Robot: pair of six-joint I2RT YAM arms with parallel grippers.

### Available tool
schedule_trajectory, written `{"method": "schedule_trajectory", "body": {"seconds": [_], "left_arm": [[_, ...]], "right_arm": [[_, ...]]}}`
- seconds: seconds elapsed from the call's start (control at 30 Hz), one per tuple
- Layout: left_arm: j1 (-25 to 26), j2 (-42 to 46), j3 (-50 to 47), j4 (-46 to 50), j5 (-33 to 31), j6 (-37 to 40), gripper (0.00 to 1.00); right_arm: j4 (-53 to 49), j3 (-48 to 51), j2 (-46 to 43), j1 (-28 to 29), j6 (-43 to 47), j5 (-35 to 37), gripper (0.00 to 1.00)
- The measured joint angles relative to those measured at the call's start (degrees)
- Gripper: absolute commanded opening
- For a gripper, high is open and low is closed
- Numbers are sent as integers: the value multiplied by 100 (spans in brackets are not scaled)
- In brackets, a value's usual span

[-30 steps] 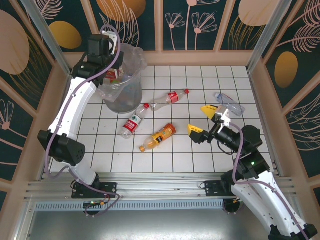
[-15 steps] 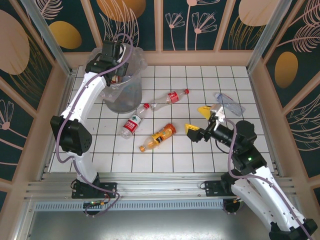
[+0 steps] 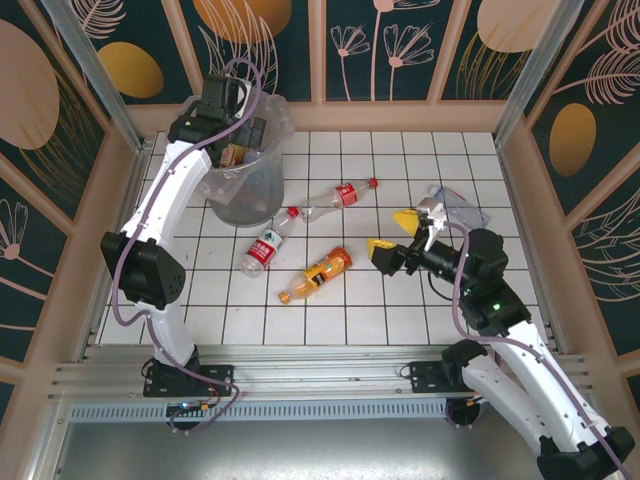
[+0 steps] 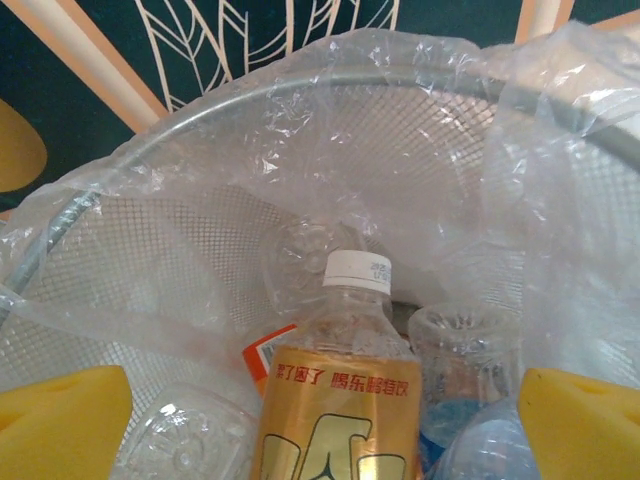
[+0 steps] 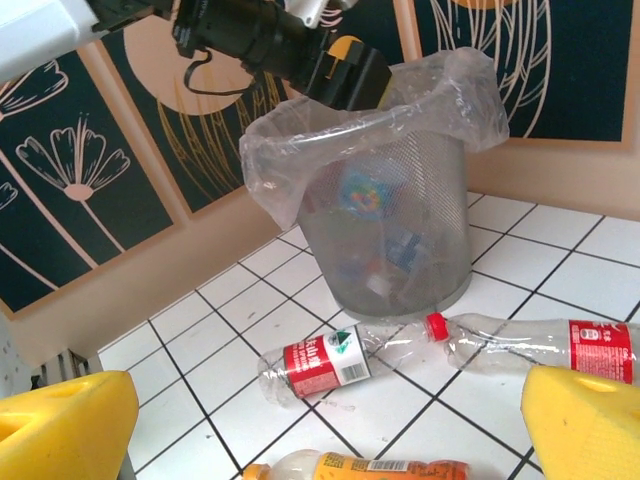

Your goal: Put the plastic bottles in the bin

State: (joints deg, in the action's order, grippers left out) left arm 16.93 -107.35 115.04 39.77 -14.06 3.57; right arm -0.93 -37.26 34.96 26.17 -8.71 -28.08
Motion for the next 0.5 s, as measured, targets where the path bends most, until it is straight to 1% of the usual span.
{"method": "schedule_trajectory", "body": {"seconds": [0.13, 0.2, 0.27, 0.43, 0.5], "left_arm": [[0, 210, 4, 17, 339, -323, 99], [0, 446, -92, -66, 643, -498, 98], [0, 846, -393, -249, 1034, -678, 99], [28, 2214, -1596, -1226, 2446, -1156, 99], [83, 2610, -2074, -1696, 3016, -1375, 99]], "right_arm": [[-46, -90, 70, -103, -133, 310, 99], [-68, -190, 153, -190, -221, 518, 99], [-90, -280, 260, -306, -238, 675, 99], [-358, -608, 752, -678, -166, 807, 98], [-494, -750, 992, -866, -66, 809, 98]]}}
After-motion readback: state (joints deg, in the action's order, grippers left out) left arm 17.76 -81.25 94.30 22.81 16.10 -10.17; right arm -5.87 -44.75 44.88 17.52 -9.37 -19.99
